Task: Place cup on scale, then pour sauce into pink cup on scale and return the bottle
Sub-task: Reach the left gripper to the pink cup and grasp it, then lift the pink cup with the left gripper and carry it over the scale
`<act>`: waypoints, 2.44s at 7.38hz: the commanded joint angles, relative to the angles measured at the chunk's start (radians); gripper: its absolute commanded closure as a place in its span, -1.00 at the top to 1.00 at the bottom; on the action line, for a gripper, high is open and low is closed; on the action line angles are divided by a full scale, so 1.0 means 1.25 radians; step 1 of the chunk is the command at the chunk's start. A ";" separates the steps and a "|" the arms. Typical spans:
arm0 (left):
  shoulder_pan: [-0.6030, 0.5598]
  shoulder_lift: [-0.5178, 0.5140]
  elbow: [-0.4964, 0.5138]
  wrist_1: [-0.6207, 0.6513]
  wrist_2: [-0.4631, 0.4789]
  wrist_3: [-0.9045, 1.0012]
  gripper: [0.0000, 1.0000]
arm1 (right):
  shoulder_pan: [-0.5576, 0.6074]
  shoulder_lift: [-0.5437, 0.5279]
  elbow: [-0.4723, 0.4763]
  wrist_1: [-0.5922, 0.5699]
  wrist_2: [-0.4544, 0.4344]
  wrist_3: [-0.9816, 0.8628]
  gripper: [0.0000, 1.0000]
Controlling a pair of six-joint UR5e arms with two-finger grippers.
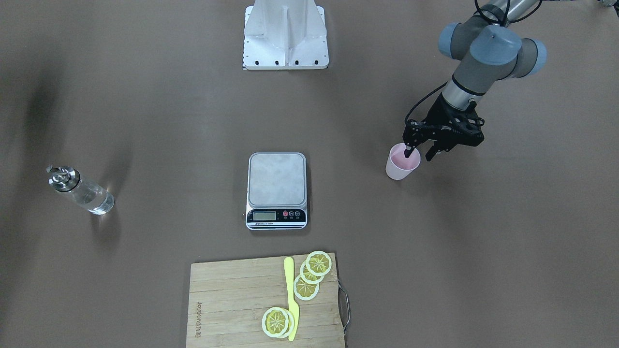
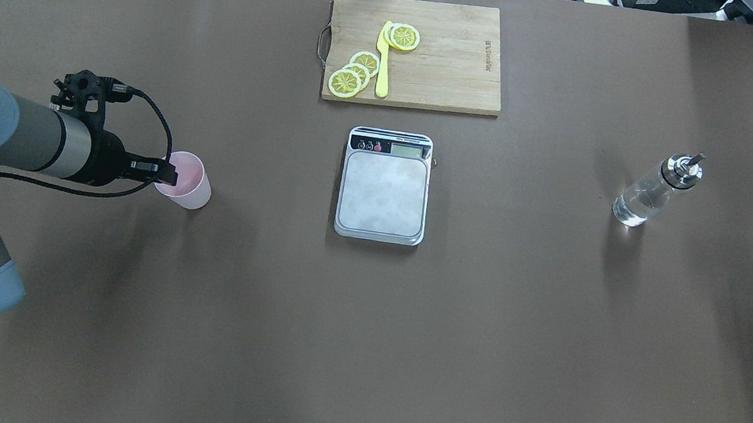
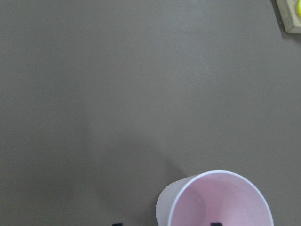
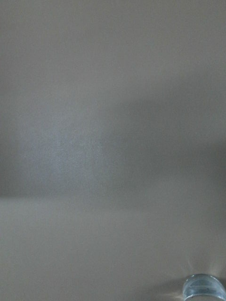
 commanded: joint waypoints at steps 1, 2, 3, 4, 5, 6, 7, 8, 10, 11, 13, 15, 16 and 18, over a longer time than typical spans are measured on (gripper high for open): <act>0.001 -0.001 -0.003 0.000 0.000 0.001 -1.00 | 0.001 0.000 0.000 0.000 0.000 0.000 1.00; -0.001 0.000 -0.003 0.000 0.000 0.001 -1.00 | 0.000 0.000 -0.001 0.000 -0.001 -0.001 1.00; -0.009 -0.001 -0.006 0.000 0.000 0.001 -1.00 | 0.000 0.000 -0.001 0.000 -0.001 -0.001 1.00; -0.020 -0.006 -0.006 0.002 0.000 0.001 -1.00 | 0.000 0.000 -0.001 0.000 -0.001 -0.001 1.00; -0.037 -0.054 -0.006 0.049 -0.001 0.001 -1.00 | 0.000 -0.001 -0.001 0.000 -0.001 -0.001 1.00; -0.039 -0.122 -0.006 0.118 0.000 -0.005 -1.00 | 0.000 -0.006 0.000 0.001 0.000 -0.001 1.00; -0.036 -0.192 -0.006 0.215 0.001 -0.009 -1.00 | 0.000 -0.009 0.000 0.002 0.000 -0.001 1.00; -0.034 -0.255 -0.005 0.303 0.024 -0.030 -1.00 | 0.000 -0.009 0.000 0.001 0.002 0.000 1.00; -0.027 -0.358 -0.005 0.431 0.037 -0.065 -1.00 | 0.000 -0.010 0.000 0.002 0.005 0.000 1.00; -0.024 -0.406 0.000 0.481 0.037 -0.078 -1.00 | 0.000 -0.009 0.000 0.002 0.005 0.000 1.00; -0.023 -0.492 0.036 0.574 0.051 -0.078 -1.00 | 0.000 -0.010 0.000 0.002 0.005 0.000 1.00; -0.003 -0.586 0.145 0.577 0.071 -0.084 -1.00 | 0.000 -0.010 0.000 0.002 0.006 0.000 1.00; 0.008 -0.627 0.199 0.576 0.077 -0.098 -1.00 | 0.000 -0.010 0.000 0.002 0.006 0.002 1.00; 0.052 -0.665 0.255 0.574 0.120 -0.100 -1.00 | 0.000 -0.014 -0.001 0.002 0.006 0.000 1.00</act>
